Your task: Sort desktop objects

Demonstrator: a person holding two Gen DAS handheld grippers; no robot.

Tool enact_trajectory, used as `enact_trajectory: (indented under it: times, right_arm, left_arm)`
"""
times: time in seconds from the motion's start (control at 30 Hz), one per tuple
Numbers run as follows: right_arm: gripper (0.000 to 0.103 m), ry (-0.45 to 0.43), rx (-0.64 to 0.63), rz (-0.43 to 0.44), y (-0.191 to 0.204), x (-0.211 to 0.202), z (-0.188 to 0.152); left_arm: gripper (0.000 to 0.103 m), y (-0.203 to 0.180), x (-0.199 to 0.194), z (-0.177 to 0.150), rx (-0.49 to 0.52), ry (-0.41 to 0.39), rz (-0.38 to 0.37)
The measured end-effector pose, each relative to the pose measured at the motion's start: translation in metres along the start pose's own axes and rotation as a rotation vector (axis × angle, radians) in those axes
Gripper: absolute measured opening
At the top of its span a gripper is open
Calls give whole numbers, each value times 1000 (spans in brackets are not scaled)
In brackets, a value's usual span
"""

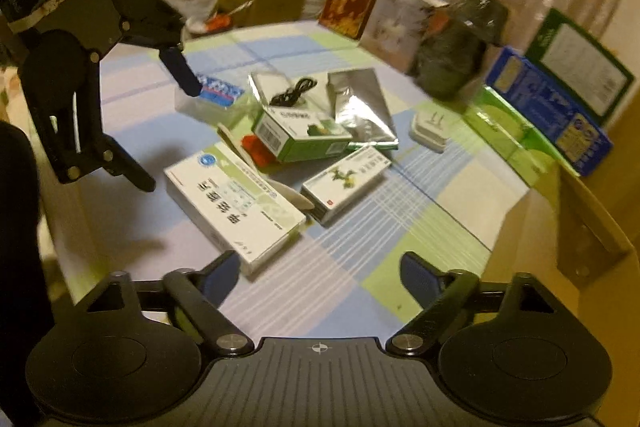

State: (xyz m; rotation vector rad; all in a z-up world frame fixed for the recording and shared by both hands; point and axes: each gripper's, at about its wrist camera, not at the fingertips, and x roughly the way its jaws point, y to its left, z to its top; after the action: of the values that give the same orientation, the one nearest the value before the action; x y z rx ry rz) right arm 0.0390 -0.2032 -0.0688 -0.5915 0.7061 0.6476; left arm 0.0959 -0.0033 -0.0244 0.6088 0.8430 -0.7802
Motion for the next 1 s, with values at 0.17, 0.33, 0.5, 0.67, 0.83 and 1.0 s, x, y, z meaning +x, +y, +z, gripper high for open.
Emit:
enact_trajectory:
  times: [0.17,0.33,0.5,0.67,0.83,1.0]
  right_arm:
    - [70,37,-52,23,-10,31,5]
    - [68,56,-85,42,-12,46,7]
    - [67,50,-110,72,-11,58,14]
    - [63,39,-181,114,-2,71,27]
    - [62,32,-197,126,-1,82,38]
    - [62,56,-191,117,-5,82,36]
  left_arm:
    - [93,0,26,5,120,7,-59]
    - [88,0,51,11,203,34,-110]
    - [74,1,62,11,206,38,-139]
    - [52,4,51,1,203,32,-131]
    - [47,17,40,-11,147,45,-113]
    - [77,18,44,-4,172,4,-101]
